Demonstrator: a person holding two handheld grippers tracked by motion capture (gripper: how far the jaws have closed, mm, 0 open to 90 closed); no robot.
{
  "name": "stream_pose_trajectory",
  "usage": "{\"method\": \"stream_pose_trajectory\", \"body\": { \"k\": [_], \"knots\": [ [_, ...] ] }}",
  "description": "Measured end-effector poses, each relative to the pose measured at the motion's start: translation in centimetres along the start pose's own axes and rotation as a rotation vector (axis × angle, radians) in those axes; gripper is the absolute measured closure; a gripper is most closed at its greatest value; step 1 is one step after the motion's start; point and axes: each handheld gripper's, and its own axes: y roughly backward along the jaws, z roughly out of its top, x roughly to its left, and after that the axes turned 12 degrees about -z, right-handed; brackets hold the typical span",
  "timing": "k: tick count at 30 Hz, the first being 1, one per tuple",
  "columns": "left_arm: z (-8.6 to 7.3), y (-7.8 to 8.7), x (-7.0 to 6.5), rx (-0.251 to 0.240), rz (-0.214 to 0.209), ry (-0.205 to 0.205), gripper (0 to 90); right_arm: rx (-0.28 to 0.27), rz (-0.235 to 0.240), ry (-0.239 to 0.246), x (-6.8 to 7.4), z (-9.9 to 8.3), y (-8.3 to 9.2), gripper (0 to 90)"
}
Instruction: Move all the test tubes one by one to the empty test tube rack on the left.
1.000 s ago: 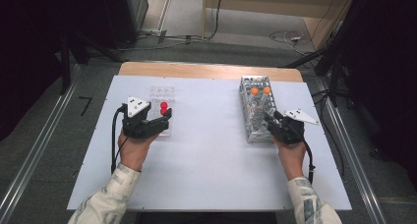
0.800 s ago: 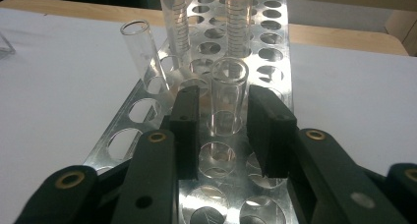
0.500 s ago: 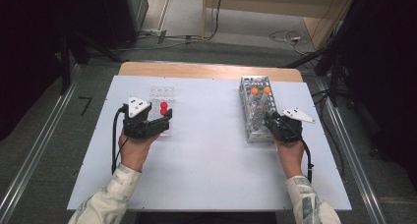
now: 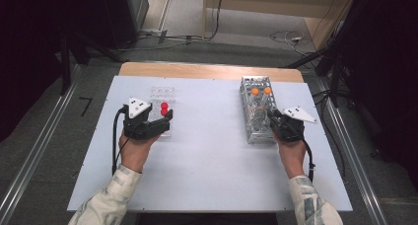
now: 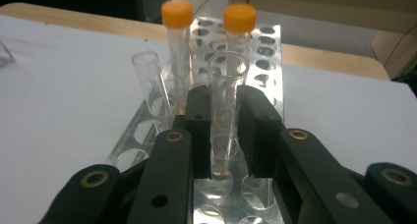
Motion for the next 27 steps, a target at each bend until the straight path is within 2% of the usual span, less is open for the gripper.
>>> {"method": "stream_pose_trajectory", "body": {
  "k": [5,10,15,21,27],
  "knots": [
    [0.2,0.2,-0.2,-0.009,-0.005,-0.001,27.8,-0.044,-0.001,-0.006,-0.3,1.5,1.7,73.6],
    [0.3,0.4,-0.6,-0.018,-0.016,-0.006,27.8,-0.09,0.031,-0.009,-0.2,2.7,3.5,73.6],
    [0.5,0.6,-1.1,-0.025,-0.032,-0.015,27.7,-0.097,0.093,0.023,1.2,3.2,4.8,73.6],
    [0.7,0.8,-2.0,-0.028,-0.063,-0.032,27.6,-0.081,0.2,0.038,3.1,3.3,5.6,73.6],
    [0.9,1.0,-3.0,-0.033,-0.097,-0.046,27.5,-0.065,0.265,0.068,5.1,3.0,6.0,73.5]
  ]
}}
